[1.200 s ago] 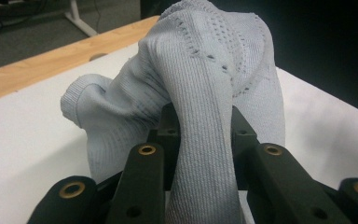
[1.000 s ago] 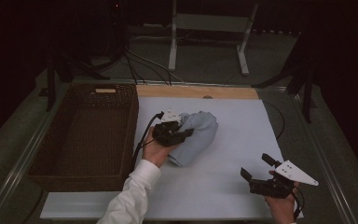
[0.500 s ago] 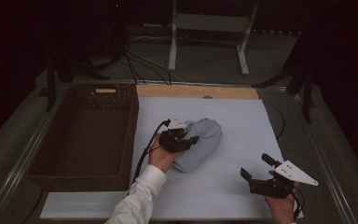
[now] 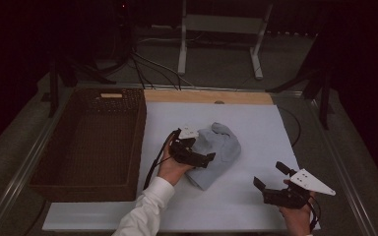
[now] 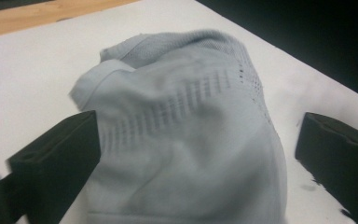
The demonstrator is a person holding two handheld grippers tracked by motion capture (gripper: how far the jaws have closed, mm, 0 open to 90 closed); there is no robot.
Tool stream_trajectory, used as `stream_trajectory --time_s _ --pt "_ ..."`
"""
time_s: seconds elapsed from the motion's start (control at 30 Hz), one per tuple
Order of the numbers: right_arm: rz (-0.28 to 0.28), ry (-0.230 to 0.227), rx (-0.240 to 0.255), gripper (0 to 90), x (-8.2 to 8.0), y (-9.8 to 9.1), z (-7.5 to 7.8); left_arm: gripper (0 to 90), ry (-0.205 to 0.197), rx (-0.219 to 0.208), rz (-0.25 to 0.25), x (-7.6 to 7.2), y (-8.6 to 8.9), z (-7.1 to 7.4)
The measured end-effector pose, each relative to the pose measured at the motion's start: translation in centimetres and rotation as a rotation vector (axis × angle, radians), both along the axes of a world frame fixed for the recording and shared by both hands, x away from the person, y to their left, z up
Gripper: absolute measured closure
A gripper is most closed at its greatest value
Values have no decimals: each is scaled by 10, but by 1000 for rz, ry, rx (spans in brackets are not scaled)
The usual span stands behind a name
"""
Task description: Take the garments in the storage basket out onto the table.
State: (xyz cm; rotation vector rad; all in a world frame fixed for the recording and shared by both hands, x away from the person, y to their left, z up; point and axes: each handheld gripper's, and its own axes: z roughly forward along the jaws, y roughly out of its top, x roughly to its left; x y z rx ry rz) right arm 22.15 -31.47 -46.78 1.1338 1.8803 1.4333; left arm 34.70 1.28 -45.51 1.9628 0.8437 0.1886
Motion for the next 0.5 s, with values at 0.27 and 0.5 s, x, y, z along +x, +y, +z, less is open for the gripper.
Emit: stream_trajectory --time_s 0.27,0.5 --pt "2 2 1 0 1 1 0 1 -32 -63 32 -2 14 7" --pt "1 3 0 0 1 1 0 2 -87 -65 49 -10 19 12"
